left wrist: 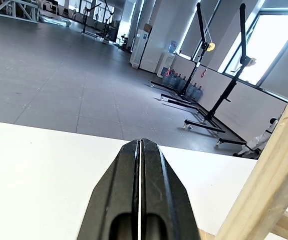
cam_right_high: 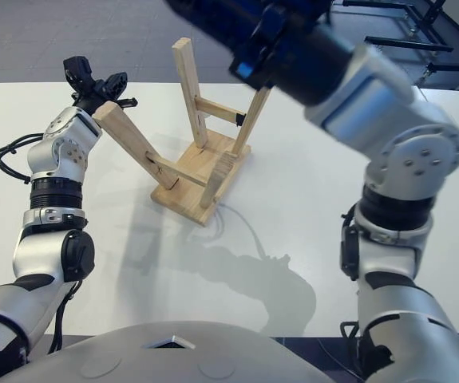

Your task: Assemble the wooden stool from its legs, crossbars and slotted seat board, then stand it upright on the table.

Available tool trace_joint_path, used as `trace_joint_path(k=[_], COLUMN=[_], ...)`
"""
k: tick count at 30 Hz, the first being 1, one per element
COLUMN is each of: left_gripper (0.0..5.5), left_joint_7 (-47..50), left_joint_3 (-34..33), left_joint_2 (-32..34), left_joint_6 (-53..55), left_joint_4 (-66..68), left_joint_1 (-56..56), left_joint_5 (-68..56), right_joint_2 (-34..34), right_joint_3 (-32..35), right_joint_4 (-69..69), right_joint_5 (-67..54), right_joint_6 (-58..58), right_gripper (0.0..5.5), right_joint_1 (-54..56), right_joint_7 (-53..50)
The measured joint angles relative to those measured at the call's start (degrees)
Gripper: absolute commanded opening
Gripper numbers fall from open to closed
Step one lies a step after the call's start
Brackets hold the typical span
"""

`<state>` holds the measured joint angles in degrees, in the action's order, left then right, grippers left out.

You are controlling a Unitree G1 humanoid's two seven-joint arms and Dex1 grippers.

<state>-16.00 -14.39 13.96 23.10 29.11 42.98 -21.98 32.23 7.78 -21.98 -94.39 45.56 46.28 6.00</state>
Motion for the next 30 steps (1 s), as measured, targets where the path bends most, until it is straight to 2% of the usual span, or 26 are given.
trace_joint_path(k=[3, 6, 13, 17, 23, 30], left_gripper=[0.00, 0.00, 0.00, 0.00, 0.00, 0.00], left_joint_7=[-0.1, -0.1, 0.4, 1.0, 1.7, 1.4], left_joint_3=[-0.1, -0.4, 0.5, 0.7, 0.6, -0.3], left_joint_2=[0.0, 0.0, -2.3, -3.4, -3.7, -2.0], left_joint_6=[0.0, 0.0, 4.0, 5.8, 6.8, 6.8], left_joint_4=[0.0, -0.1, -8.0, -10.7, -11.6, -10.3], left_joint_1=[0.0, 0.0, -4.3, -6.9, -7.1, -7.2], left_joint_5=[0.0, 0.0, -1.5, -2.0, -2.0, -1.9], right_joint_2=[2.7, 1.2, -9.7, -12.5, -11.1, 1.2], right_joint_3=[2.0, 0.7, -10.7, -12.5, -7.2, 5.0], right_joint_4=[-1.0, -3.5, -3.4, -3.2, -2.6, -4.1], right_joint_5=[-4.8, -6.6, 6.1, 12.4, 9.8, -4.8], right_joint_6=[0.6, 0.4, -1.6, -3.9, -2.9, -3.0], right_gripper=[2.46, 2.46, 2.46, 2.46, 2.46, 2.46], right_joint_1=[-0.3, -4.8, -20.3, -22.0, -17.9, -5.9], right_joint_7=[-0.8, -1.7, 0.9, 4.5, 0.5, -5.6])
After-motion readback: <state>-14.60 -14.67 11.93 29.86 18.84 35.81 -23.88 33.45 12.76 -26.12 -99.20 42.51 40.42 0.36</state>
